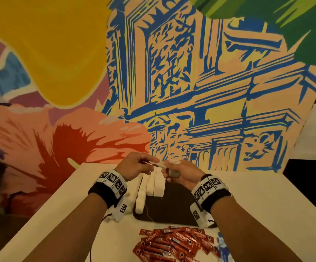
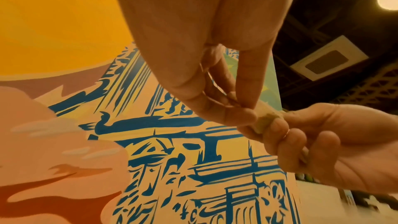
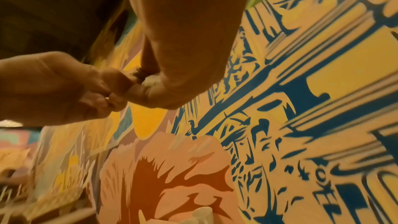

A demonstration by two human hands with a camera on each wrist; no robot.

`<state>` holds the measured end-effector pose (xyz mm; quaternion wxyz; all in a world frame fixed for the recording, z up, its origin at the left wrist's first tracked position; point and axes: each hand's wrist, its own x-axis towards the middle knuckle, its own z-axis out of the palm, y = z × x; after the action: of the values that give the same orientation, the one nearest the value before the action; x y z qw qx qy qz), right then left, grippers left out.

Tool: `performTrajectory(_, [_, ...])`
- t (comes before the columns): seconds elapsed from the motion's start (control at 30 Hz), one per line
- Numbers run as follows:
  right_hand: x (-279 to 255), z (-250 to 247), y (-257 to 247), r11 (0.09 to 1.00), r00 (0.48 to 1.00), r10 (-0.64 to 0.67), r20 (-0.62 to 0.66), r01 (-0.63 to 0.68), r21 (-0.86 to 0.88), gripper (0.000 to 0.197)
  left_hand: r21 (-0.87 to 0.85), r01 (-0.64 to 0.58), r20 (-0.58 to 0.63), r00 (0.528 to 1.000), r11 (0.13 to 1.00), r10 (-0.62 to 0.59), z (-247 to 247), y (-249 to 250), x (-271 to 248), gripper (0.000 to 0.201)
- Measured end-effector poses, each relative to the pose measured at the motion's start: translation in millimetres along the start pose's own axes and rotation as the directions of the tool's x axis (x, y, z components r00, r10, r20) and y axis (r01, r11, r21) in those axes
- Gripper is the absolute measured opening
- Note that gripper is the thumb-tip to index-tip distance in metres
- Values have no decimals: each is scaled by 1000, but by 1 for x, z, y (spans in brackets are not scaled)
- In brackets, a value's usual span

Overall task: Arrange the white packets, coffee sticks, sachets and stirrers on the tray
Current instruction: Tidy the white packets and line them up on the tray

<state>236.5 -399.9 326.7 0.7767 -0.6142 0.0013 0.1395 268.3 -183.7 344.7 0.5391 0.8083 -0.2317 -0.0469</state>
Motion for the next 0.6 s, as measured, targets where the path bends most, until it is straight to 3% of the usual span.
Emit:
performTrajectory(0.13, [19,-5,9,990,987,134,-85,-138,-38,34,165,-41,-6,999,985,43,3,-10,16,13])
performTrajectory(0.23, [32,-15,26,963,958,222,-184,-245,-114,30,302,-14,35,999,953,3,5,-25,30,20])
performTrajectory(0.33, [40,-30,47,941,927,307,-216,-330,-81,16,444,59,80,991,894,-106,7,-58,45,11])
performTrajectory(0.47, [59,-48,72,922,887,366,-282,-386,-19,17,505,262,-5,954,822,-301,14,-109,61,10])
performTrajectory(0.6, [85,-64,93,911,868,375,-324,-410,-45,31,573,302,60,912,762,-406,21,-149,80,14])
